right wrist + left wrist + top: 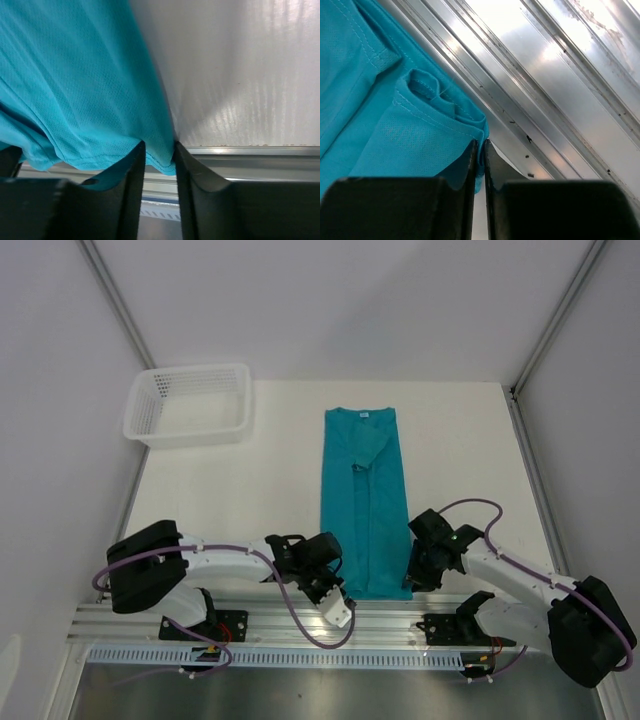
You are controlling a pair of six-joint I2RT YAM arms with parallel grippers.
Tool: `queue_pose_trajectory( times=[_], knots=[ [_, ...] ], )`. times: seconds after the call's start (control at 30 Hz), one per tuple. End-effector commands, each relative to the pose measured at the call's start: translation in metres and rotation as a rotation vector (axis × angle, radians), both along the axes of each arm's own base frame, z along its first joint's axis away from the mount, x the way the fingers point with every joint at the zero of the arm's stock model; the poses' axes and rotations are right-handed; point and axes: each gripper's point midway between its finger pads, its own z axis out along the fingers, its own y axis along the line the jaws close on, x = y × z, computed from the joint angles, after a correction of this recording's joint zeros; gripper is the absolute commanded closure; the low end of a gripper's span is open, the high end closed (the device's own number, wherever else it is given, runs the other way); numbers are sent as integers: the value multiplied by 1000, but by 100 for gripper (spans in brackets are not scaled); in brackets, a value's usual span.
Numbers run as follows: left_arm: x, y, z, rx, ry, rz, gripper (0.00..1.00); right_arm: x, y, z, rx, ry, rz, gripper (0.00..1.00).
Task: Roll the t-shirts
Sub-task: Roll the tshirt
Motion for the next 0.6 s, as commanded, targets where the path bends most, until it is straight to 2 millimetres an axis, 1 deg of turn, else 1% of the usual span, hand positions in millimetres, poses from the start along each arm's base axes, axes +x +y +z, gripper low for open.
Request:
queue_pose_trajectory(
  times=[0.0,0.03,0.1,0.13,0.17,0.2,0.23,0.27,0.3,0.33,0.37,0.4,0.43,0.47,0.57],
  knots=[
    [32,-14,6,-14,-96,77,90,8,-2,-2,-5,-21,-9,72],
    [33,-17,9,-16,-95,83,91,7,-3,-2,-7,-12,-2,78],
    [33,-18,13,-18,-81,93,93,7,-3,-1,-5,-3,3,83],
    [33,-20,16,-23,-77,98,94,6,-1,3,6,0,17,89],
    [34,-20,17,-25,-67,113,95,6,0,5,13,0,23,91],
    [34,-24,24,-35,-57,117,98,6,1,7,19,3,30,94],
    [35,-23,26,-34,-45,134,99,7,3,12,24,5,38,97],
    [35,-22,28,-29,-18,163,99,7,6,17,39,8,54,98],
    [37,-25,37,-44,-4,181,99,9,7,21,46,12,58,98],
    [38,-24,43,-43,33,202,99,7,6,24,46,33,58,99],
    [38,-22,45,-38,66,231,99,11,12,33,78,33,70,100],
    [40,-25,54,-57,81,241,99,14,12,36,90,40,53,100],
    [41,-23,60,-64,115,255,99,13,11,37,88,64,52,100],
    [43,-24,64,-73,127,260,99,17,13,42,100,60,63,100],
    [47,-23,67,-84,141,272,99,22,12,43,85,88,72,100]
  ],
)
